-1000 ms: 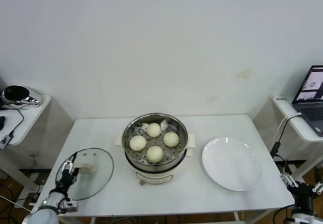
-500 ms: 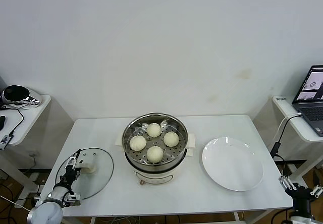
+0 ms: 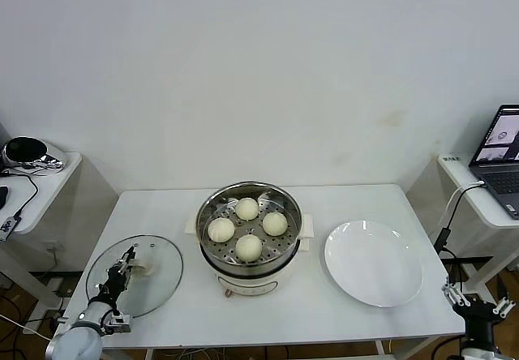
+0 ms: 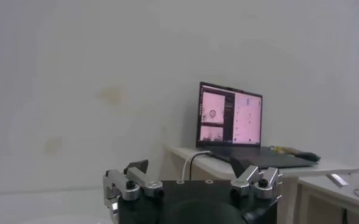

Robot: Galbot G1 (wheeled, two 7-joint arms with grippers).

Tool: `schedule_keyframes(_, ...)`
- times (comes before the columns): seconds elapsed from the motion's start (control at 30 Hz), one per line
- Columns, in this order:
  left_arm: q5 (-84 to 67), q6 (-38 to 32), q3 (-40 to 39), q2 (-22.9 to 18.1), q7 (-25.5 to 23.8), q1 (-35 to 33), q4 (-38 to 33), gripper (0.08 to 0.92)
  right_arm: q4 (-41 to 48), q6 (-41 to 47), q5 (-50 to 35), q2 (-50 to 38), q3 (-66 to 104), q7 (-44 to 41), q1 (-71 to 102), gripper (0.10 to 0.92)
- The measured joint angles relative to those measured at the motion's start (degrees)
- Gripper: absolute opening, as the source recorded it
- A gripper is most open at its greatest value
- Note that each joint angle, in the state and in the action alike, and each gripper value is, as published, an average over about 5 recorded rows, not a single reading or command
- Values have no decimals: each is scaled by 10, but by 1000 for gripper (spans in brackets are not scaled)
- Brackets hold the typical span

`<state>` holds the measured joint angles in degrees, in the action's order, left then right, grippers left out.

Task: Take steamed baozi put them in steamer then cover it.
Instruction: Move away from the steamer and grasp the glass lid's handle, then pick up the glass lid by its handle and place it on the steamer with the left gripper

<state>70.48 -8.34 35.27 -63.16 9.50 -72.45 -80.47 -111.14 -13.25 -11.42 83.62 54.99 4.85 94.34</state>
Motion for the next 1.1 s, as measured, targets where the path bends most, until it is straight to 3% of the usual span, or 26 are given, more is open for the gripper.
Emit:
schedule_keyframes(0.2,-20,10,10,4,12,-22,-33,141,-6,-2,5,-3,-8,-1,-3,823)
schedule_keyframes(0.67,-104,141,57,30,-38,-110,-218,138,-26,9,6,-15,-38,-17,-1,823)
schedule_keyframes(0.9,-157,221,45,66,-76,-116,-320,138,-29,11,15,-11,-49,-29,4,823)
schedule_keyframes(1.1,-190,287,-12,100,-100,-88,-377,138,-29,7,38,-2,-62,-27,1,823)
